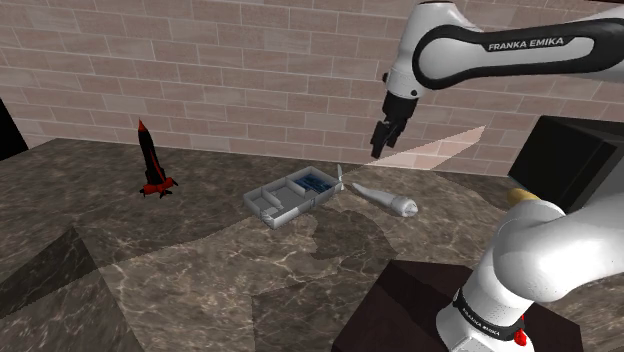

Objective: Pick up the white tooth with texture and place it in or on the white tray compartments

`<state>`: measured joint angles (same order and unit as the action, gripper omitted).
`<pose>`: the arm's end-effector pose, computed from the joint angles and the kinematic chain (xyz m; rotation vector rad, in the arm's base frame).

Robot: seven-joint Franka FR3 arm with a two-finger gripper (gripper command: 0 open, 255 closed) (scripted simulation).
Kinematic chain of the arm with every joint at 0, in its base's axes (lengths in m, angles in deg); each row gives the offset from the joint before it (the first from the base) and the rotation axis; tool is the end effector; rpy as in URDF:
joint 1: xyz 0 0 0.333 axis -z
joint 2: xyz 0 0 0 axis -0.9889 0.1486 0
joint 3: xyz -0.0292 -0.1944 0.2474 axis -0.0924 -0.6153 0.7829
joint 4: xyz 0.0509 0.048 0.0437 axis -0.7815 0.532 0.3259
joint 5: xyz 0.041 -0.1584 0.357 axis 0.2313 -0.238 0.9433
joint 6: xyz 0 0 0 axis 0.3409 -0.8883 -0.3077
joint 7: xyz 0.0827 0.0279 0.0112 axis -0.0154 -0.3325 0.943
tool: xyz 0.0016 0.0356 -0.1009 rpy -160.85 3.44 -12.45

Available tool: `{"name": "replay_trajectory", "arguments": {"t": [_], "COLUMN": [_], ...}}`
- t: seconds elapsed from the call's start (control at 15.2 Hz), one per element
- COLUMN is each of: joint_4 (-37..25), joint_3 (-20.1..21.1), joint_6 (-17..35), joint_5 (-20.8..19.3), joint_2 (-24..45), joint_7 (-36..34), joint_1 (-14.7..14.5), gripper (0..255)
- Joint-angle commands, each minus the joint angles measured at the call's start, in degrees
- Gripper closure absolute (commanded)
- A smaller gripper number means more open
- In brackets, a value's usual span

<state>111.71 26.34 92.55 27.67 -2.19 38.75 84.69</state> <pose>0.3441 -0.0625 0.5342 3.0954 -0.0037 0.1644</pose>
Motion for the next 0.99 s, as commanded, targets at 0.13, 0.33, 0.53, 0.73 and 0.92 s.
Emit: {"name": "replay_trajectory", "arguments": {"t": [0.13, 0.33, 0.53, 0.73, 0.92], "joint_4": [1.3, 1.7, 1.4, 0.4, -1.1], "joint_3": [-3.8, -6.6, -9.4, -12.1, -14.7], "joint_6": [5.5, 9.5, 13.5, 17.4, 21.0], "joint_5": [-1.5, -2.3, -2.7, -2.5, -1.5], "joint_2": [5.3, 9.9, 15.1, 20.8, 27.0], "joint_7": [3.7, 6.6, 9.7, 12.9, 16.5], "joint_1": [1.2, 2.0, 2.5, 3.0, 3.2], "gripper": [0, 0, 0, 0, 0]}}
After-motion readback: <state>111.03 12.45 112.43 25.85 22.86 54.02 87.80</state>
